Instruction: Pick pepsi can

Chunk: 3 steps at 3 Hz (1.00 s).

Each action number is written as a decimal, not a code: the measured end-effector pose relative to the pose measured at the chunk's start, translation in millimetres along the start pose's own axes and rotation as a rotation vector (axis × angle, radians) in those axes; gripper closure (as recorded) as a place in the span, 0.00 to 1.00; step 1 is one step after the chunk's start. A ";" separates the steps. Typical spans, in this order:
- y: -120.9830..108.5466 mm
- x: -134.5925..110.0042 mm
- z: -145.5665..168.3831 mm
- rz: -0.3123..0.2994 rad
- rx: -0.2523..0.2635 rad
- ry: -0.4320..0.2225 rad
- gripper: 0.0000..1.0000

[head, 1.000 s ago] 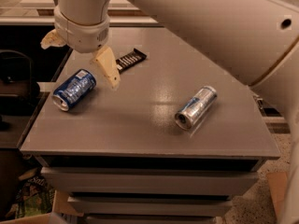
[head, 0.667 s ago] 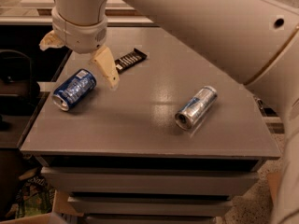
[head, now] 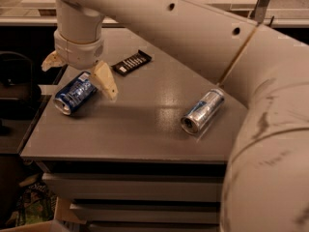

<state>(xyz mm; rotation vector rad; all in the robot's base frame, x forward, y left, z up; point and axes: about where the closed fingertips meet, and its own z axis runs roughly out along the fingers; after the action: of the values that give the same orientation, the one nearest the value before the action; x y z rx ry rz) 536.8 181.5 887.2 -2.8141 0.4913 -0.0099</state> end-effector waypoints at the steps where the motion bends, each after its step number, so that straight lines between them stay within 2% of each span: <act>1: -1.2 4.3 24.0 -0.005 -0.034 -0.029 0.00; 2: 1.4 6.6 39.4 0.004 -0.060 -0.047 0.00; 3: 2.8 8.9 48.6 0.006 -0.073 -0.061 0.19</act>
Offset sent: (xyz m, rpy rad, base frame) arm 0.0095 0.0054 -0.0543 -0.0690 0.0981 0.0073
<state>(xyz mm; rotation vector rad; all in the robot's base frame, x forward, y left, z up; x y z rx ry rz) 547.0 189.3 839.4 -2.8743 0.4961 0.0964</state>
